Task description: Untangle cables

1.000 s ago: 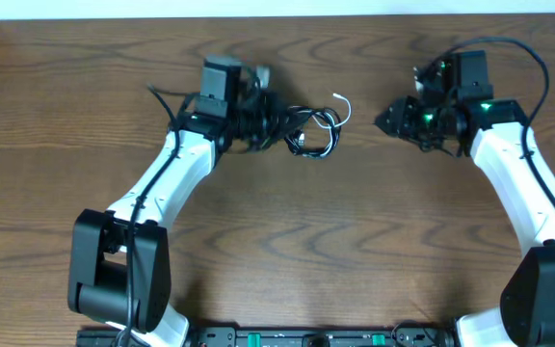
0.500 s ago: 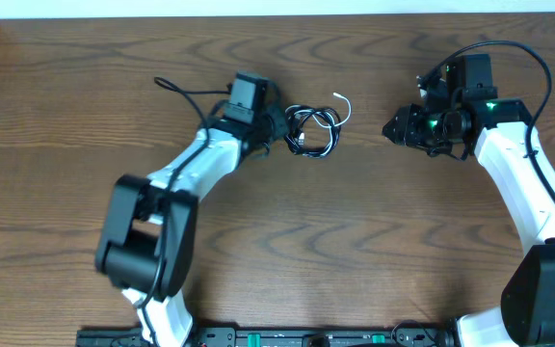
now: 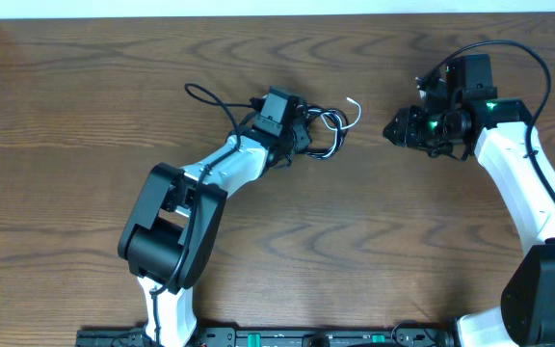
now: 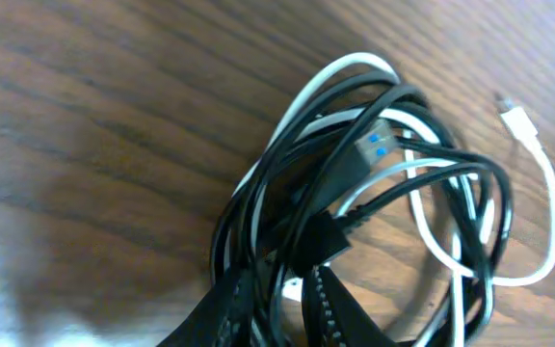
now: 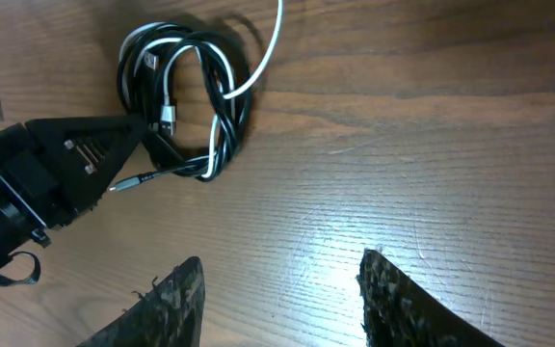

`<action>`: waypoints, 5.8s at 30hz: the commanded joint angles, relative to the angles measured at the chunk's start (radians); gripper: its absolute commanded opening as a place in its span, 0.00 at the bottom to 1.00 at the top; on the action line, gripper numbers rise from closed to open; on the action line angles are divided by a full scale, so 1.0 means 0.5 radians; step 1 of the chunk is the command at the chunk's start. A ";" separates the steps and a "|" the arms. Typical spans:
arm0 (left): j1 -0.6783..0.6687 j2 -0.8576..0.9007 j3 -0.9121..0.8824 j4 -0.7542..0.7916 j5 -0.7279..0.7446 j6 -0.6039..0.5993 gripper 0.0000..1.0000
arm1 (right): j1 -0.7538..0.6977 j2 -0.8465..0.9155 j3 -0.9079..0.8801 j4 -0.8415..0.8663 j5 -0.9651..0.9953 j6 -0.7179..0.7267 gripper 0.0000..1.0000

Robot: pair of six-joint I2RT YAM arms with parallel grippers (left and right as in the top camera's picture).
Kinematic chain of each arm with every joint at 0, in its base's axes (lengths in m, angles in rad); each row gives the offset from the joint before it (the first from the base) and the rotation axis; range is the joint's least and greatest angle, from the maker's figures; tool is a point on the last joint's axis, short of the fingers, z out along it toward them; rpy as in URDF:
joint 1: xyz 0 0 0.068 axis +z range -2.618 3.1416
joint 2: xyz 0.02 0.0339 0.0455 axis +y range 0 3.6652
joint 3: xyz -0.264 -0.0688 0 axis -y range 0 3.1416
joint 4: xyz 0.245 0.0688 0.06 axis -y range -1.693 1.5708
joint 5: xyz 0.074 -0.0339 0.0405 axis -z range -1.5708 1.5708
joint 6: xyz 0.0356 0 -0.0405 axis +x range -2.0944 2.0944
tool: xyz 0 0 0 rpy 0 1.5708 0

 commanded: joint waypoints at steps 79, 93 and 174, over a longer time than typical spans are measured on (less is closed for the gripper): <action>-0.416 0.062 0.021 -0.229 -0.220 0.185 0.27 | -0.212 0.197 0.002 -0.055 0.060 0.035 0.48; 0.114 -0.171 0.327 -0.209 1.804 0.450 0.07 | -0.197 0.186 0.003 0.077 -0.784 -0.323 0.36; 0.309 -0.246 0.321 0.946 2.519 -2.404 0.07 | 0.380 0.052 -0.011 0.667 0.042 -0.162 0.54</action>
